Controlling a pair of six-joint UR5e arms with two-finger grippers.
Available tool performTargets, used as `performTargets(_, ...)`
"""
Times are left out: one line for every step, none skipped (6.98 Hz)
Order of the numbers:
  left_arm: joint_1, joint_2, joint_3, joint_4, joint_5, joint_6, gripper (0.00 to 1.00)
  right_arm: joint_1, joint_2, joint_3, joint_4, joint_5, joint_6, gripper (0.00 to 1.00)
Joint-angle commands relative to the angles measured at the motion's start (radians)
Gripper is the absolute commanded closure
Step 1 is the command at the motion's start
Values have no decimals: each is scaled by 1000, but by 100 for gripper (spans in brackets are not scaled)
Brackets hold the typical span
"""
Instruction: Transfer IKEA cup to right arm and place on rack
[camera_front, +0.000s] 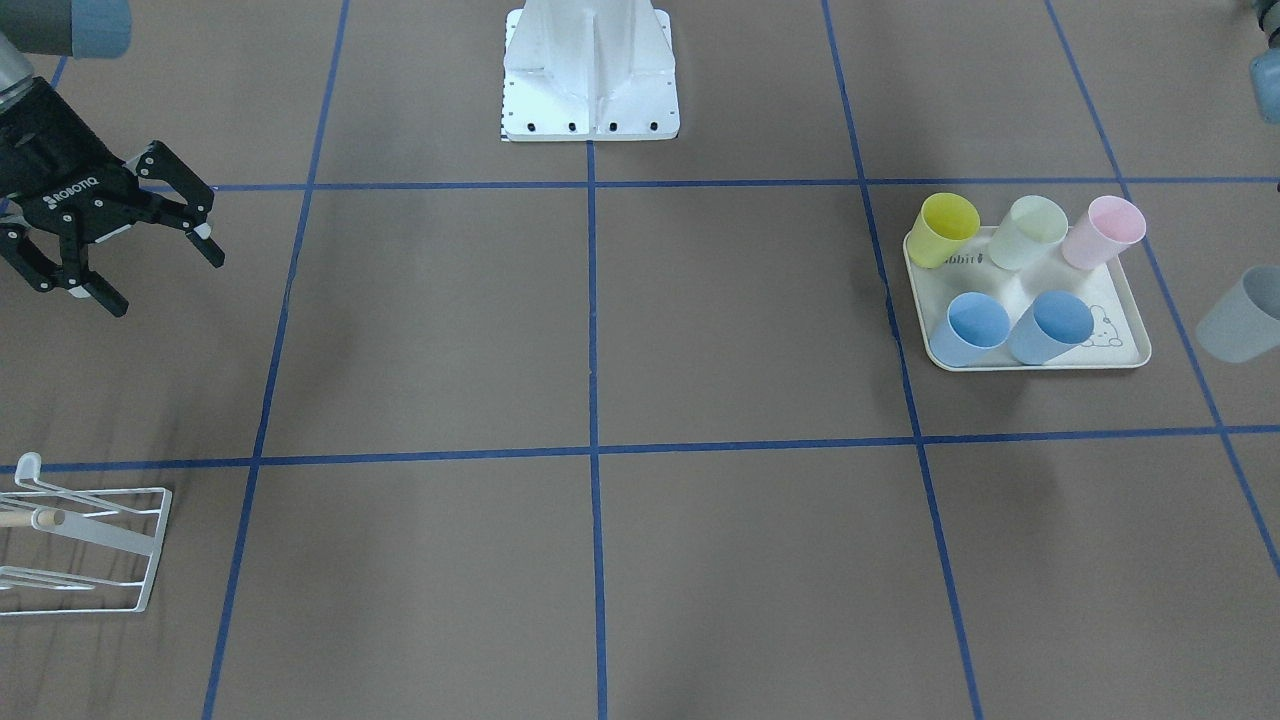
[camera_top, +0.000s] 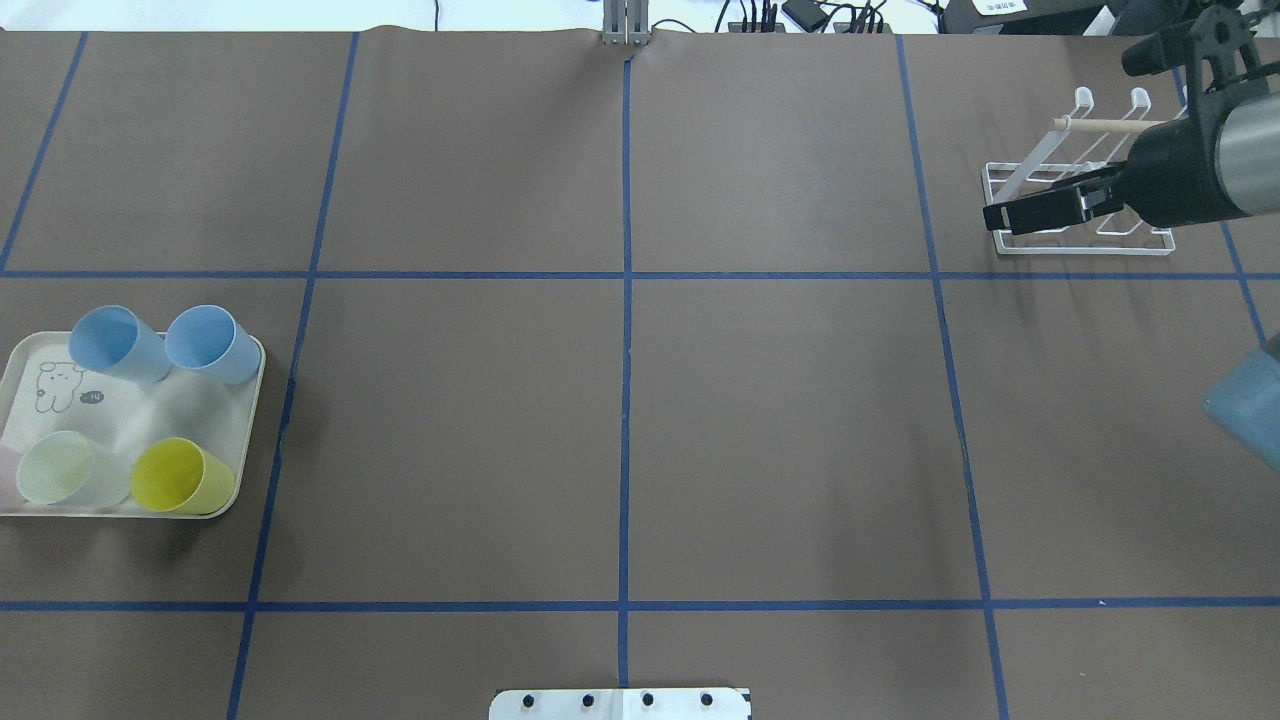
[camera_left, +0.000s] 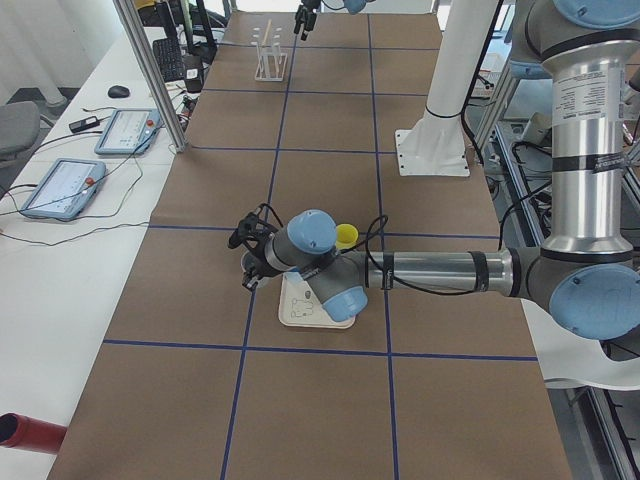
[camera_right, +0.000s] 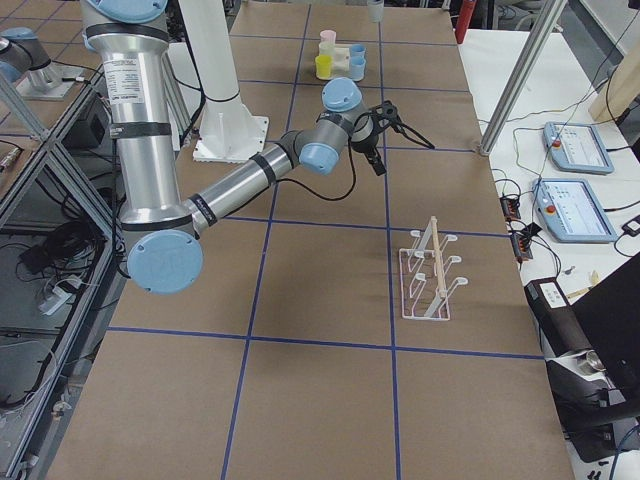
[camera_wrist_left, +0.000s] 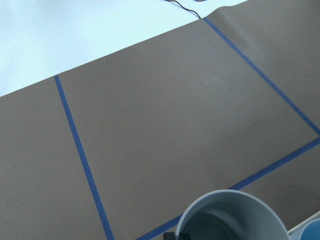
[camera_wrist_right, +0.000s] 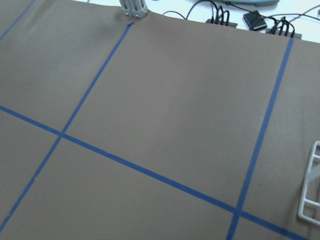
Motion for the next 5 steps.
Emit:
performTargets(30,-17,-164,28,-29,-435,100,-28,9,-70,278,-79,-10,1)
performTargets(55,-38,-221,31,-107,-658,100,-84,14,-78,331,-160,-53,1)
performTargets(98,-96,-254,32,-146,-914,100,-130,23,-76,336,-217,-114,1)
performTargets(177,-159,-275,33,-134,-1149,100,-185,61,-79,336,-303,-117,1)
performTargets(234,-234,-285,34,-128,-1344,100,-242,87,-79,334,-422,-130,1)
